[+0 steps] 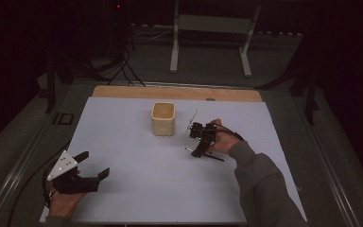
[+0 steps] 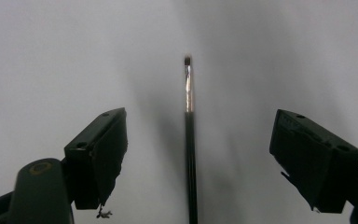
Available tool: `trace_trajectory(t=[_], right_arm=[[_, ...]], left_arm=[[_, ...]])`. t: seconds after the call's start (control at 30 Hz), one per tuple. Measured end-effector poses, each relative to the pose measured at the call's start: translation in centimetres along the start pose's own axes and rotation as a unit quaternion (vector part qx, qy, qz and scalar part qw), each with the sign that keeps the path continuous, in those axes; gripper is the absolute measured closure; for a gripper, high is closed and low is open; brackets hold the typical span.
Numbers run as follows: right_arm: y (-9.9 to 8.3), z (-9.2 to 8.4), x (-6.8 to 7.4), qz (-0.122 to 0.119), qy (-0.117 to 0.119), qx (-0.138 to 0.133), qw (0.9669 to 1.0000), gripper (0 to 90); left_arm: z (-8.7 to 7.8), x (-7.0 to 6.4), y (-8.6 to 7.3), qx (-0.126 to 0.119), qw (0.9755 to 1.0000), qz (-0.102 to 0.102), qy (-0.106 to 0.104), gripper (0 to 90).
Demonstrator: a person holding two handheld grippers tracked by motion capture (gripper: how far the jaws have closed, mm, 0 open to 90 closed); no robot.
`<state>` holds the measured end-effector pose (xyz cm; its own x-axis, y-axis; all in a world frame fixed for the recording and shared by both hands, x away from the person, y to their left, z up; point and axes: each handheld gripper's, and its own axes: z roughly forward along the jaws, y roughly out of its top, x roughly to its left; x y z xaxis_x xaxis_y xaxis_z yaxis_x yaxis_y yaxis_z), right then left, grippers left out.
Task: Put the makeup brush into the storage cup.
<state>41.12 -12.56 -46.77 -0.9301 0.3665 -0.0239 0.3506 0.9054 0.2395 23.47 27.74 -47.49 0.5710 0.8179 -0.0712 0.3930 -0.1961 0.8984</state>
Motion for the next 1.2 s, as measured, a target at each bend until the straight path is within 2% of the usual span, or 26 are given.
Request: trace_trajectory(t=[0.43,0.73,0.83,0.93,1.2], right_arm=[[0.0,1.3,-0.1,-0.003,-0.001,0.022,0.9998,19.1],[0.2,2.1,-0.1,-0.004,0.0,0.036,0.9994,23.1],[0.3,2.5,0.0,-0.007,0.003,0.045,0.9989,29.2],[0.4,2.7,0.1,-0.011,0.0,0.053,0.9985,41.7],[0.7,2.6,0.5,-0.02,0.021,0.067,0.9973,66.1]], left_arm=[[0.0,0.0,0.0,0.0,1.0,0.0,0.001,1.7],[0.0,0.0,0.0,0.0,1.0,0.0,0.001,1.7],[0.0,0.0,0.0,0.0,1.0,0.0,0.001,1.7],[0.0,0.0,0.0,0.0,1.0,0.0,0.001,1.7],[0.0,0.0,0.0,0.001,1.0,0.0,0.001,1.7]])
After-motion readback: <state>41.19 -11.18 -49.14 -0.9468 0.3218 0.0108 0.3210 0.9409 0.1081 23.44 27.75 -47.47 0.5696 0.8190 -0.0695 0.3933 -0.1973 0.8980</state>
